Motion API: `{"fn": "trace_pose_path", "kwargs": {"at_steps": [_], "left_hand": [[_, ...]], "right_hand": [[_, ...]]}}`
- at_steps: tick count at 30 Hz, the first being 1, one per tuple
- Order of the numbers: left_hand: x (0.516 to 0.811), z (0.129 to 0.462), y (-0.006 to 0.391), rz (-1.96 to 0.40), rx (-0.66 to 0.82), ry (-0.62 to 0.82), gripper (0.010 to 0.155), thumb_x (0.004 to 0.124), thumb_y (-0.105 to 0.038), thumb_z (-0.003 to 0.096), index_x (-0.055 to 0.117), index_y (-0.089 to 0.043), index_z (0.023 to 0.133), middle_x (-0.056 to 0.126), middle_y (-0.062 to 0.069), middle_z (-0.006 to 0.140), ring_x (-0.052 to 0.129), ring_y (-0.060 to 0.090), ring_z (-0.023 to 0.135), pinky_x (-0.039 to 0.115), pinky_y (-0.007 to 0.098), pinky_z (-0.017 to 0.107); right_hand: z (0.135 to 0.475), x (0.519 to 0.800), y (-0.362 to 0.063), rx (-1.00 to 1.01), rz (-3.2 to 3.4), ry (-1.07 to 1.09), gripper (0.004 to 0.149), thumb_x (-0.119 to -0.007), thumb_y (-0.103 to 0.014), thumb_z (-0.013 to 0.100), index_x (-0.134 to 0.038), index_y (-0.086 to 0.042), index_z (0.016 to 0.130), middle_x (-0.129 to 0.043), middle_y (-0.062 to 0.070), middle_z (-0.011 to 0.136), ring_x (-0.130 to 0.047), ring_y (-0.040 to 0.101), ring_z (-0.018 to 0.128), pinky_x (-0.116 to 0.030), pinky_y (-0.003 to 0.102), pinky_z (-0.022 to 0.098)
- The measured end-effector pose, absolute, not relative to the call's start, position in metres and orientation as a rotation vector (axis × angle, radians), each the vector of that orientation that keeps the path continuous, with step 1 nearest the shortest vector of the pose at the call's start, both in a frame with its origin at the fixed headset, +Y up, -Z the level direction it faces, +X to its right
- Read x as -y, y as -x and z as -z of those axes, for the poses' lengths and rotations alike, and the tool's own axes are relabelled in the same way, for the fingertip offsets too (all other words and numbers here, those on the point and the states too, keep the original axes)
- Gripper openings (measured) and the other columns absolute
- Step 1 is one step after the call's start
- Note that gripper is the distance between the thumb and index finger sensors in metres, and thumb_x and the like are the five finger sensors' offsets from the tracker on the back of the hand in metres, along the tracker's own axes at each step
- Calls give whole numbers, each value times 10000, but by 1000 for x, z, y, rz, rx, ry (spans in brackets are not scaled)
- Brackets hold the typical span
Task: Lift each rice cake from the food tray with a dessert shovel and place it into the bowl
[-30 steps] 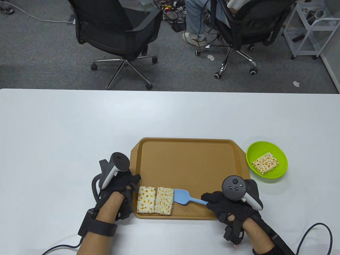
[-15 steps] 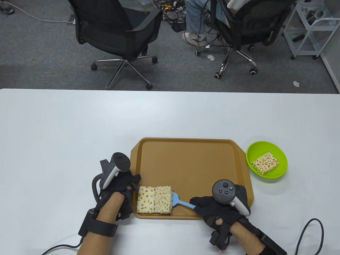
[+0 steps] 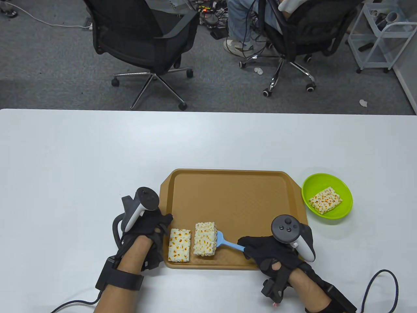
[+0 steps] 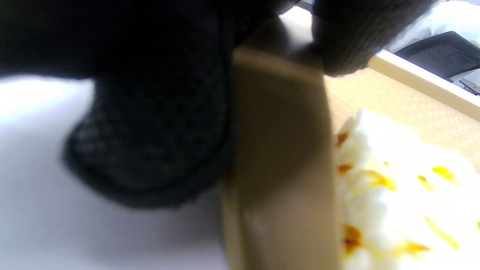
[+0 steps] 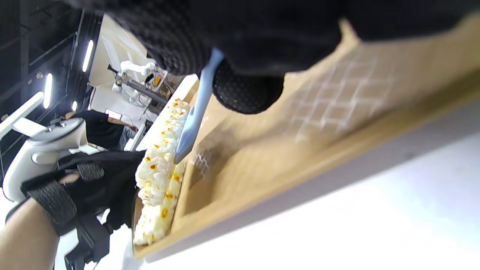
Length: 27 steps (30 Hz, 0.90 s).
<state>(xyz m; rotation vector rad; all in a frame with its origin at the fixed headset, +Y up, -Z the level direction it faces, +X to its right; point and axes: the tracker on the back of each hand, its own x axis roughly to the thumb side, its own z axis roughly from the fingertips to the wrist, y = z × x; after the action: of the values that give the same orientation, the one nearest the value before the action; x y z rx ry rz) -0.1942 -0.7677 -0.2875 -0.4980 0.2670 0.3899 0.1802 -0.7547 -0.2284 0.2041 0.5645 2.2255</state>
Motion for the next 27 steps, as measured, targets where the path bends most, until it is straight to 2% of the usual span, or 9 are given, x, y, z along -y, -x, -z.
{"fn": "trace_pose_path", "kwargs": {"at_steps": [12,27], "left_hand": [[768,288,195,-389,-267,500,728,795,-510,479,557,-48,989,1028,123,518,1118,243,161,927,368,29],[768,288,195,-390,-267,505,730,794,-508,480,553,-45,990,1027,125,521,1118,247,165,927,372,31]], "right_hand": [[233,710,-259,-204,-2119,113,502,-748,-312,375,-817,-145,843,-934,120,654,-935,96,99,-879,304,45],[234,701,-345,41,-2013,531,492,-758,-313,376,-835,-140,830,-954,130,636,-945,93,89,-887,304,42]]}}
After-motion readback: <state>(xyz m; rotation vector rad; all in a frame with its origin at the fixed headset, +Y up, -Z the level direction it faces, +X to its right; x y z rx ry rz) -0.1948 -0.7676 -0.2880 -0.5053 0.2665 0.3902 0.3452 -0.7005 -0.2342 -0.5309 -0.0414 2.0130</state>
